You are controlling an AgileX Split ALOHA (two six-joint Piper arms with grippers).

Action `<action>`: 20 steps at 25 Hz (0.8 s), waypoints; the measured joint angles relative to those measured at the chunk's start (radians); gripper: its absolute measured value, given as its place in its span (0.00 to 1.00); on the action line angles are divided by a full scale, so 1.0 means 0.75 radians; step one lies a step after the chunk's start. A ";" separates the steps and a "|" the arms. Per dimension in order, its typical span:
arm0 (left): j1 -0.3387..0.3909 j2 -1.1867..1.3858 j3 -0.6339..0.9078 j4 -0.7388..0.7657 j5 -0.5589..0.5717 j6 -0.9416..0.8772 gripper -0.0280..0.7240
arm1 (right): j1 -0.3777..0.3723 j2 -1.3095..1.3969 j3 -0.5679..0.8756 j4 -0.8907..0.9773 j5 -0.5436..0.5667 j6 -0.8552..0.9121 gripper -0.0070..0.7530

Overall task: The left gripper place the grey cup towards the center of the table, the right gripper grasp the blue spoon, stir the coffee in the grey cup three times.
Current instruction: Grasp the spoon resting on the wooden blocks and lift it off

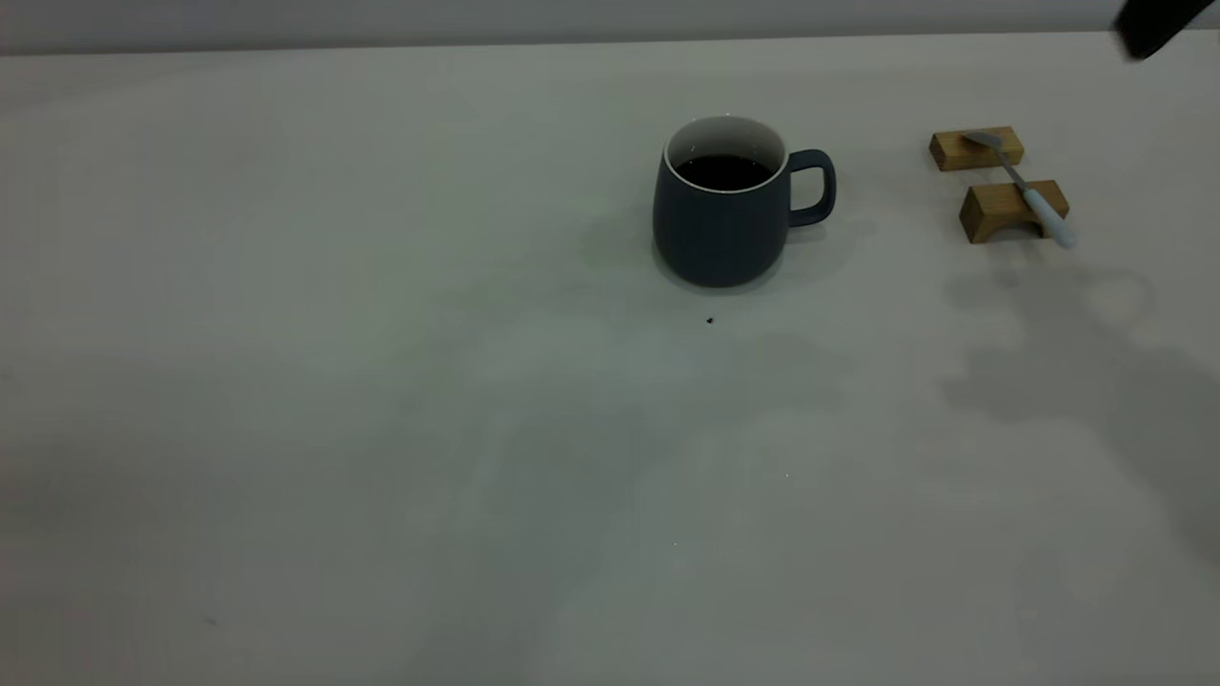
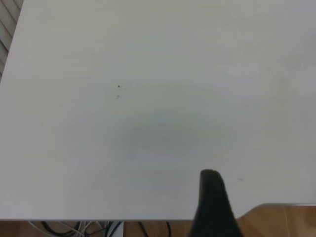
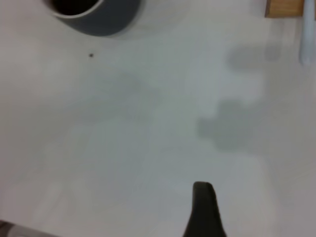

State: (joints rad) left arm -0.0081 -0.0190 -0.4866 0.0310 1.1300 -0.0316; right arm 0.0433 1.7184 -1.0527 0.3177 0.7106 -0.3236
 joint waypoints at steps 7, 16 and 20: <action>0.000 0.000 0.000 0.000 0.000 0.000 0.82 | 0.000 0.354 -0.289 -0.184 -0.002 0.075 0.82; 0.000 0.000 0.000 0.000 0.000 0.000 0.82 | -0.030 0.669 -0.551 -0.242 0.006 0.121 0.81; 0.000 0.000 0.000 0.000 0.000 0.000 0.82 | -0.031 0.775 -0.624 -0.246 0.010 0.121 0.80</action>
State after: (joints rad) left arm -0.0081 -0.0190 -0.4866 0.0310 1.1300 -0.0316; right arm 0.0203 2.2994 -1.5204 0.1331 0.7183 -0.2329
